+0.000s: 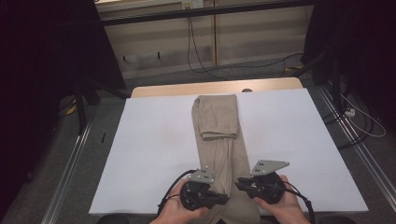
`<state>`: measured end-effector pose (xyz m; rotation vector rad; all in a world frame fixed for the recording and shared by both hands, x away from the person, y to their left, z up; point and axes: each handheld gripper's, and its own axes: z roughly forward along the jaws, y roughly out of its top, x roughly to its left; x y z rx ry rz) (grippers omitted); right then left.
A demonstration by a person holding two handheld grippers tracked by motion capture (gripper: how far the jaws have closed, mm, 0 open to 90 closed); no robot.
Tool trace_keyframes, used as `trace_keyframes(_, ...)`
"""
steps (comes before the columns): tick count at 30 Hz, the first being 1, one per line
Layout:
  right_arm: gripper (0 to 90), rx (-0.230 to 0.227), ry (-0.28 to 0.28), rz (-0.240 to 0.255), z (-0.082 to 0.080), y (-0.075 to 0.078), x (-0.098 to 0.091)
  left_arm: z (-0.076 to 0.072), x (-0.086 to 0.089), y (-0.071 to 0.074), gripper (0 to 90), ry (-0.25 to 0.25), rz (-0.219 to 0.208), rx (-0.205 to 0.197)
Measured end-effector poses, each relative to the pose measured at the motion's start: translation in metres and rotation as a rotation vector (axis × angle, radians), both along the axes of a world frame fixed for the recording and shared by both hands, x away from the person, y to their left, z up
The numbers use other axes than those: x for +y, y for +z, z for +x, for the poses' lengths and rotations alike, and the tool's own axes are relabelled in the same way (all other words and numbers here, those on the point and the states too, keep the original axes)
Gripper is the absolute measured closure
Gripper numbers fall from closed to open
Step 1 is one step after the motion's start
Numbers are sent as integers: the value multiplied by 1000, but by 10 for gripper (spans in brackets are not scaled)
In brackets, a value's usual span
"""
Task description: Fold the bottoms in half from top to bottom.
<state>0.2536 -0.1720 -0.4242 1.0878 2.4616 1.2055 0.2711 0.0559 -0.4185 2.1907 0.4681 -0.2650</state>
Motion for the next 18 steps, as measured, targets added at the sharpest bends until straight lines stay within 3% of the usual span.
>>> trace_keyframes(2, 775, -14, -17, 10, 2, 2, -3, -1, -12, -2, 900, -24, 3, -13)
trace_keyframes(7, 756, -27, -49, 11, 4, 2, -9, 1, -19, -20, 840, -33, 23, 28)
trace_keyframes(10, 716, -14, -47, 22, 4, 0, -7, 2, -11, -21, 665, -15, 17, 40)
trace_keyframes(13, 678, -1, -15, 23, 4, -3, 0, 5, 6, -14, 611, 21, -3, 26)
trace_keyframes(16, 623, 28, 15, -3, 2, -9, 7, 13, 28, -8, 631, 75, -16, 2)
trace_keyframes(18, 595, 58, 33, -8, 1, -14, 10, 20, 40, -9, 675, 113, 4, -15)
